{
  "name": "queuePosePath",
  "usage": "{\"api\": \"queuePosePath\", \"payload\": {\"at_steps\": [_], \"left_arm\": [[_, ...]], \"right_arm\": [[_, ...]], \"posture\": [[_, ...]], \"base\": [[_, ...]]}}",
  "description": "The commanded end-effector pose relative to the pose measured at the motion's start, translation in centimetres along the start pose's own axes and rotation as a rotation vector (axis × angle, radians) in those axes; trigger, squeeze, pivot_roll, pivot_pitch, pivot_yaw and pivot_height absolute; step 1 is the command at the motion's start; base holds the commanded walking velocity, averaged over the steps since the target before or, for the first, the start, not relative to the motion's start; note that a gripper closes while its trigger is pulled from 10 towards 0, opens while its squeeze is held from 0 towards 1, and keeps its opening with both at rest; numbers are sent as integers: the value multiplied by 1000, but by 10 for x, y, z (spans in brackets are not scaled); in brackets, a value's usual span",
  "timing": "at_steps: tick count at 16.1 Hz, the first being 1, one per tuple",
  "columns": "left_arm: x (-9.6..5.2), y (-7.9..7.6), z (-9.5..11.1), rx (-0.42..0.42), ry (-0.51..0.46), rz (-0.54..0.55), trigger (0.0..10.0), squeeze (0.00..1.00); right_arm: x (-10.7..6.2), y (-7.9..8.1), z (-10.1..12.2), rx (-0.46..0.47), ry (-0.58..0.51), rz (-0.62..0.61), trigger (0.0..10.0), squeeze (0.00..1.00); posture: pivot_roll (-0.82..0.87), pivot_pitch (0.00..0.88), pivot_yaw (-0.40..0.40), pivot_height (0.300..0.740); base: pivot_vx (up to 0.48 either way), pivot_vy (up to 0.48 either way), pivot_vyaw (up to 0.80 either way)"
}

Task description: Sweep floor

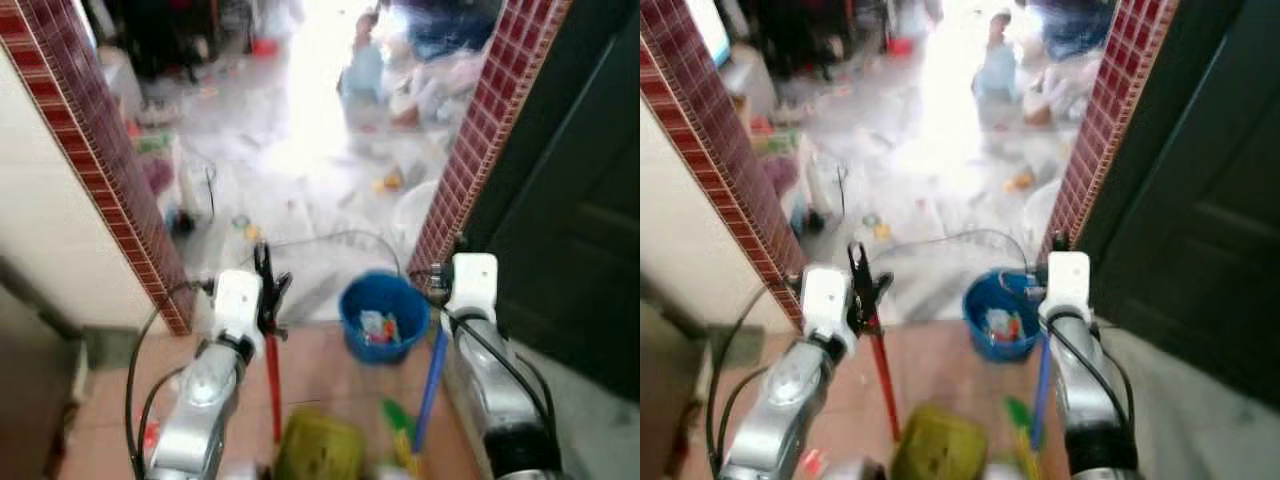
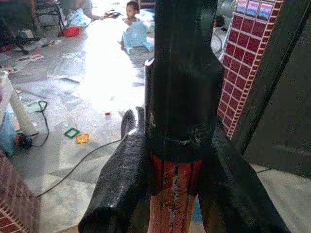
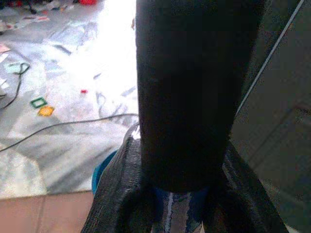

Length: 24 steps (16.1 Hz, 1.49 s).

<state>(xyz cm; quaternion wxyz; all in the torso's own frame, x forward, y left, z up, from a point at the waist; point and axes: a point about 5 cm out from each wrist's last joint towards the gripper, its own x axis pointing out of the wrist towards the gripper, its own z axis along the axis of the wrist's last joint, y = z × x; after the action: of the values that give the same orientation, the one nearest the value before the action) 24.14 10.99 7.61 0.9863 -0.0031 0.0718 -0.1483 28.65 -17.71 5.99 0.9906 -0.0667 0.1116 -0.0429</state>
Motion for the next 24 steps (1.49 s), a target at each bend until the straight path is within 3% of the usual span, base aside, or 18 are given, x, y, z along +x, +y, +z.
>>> {"api": "queuePosePath", "payload": {"at_steps": [1,4,6,8,10,11,16,24], "left_arm": [[-1,9,12,25,-45,32,10000,0],[-4,16,12,-21,-48,104,10000,0],[-5,30,15,-11,-63,196,10000,0],[-4,33,17,-7,-62,205,10000,0],[-3,39,17,78,-76,238,10000,0],[-3,41,15,79,-79,252,10000,0],[3,29,17,47,-86,229,10000,0],[9,33,23,36,-99,244,10000,0]], "right_arm": [[-2,9,-5,-3,19,28,10000,0],[-6,17,3,33,-35,100,10000,0],[-6,17,5,91,-39,136,10000,0],[-2,15,7,85,-46,127,10000,0],[2,14,13,84,-75,125,10000,0],[3,14,16,82,-94,121,10000,0],[4,17,37,15,-221,141,10000,0],[9,16,44,14,-253,146,10000,0]], "posture": [[-51,0,3,740],[-64,0,10,740],[-53,0,3,740],[-42,0,-1,740],[-37,0,0,740],[-38,0,3,740],[-52,0,21,740],[-53,0,25,740]], "base": [[0,480,0],[0,480,0],[0,240,0],[0,0,0],[0,0,0],[0,0,0],[0,0,0],[-228,0,108]]}}
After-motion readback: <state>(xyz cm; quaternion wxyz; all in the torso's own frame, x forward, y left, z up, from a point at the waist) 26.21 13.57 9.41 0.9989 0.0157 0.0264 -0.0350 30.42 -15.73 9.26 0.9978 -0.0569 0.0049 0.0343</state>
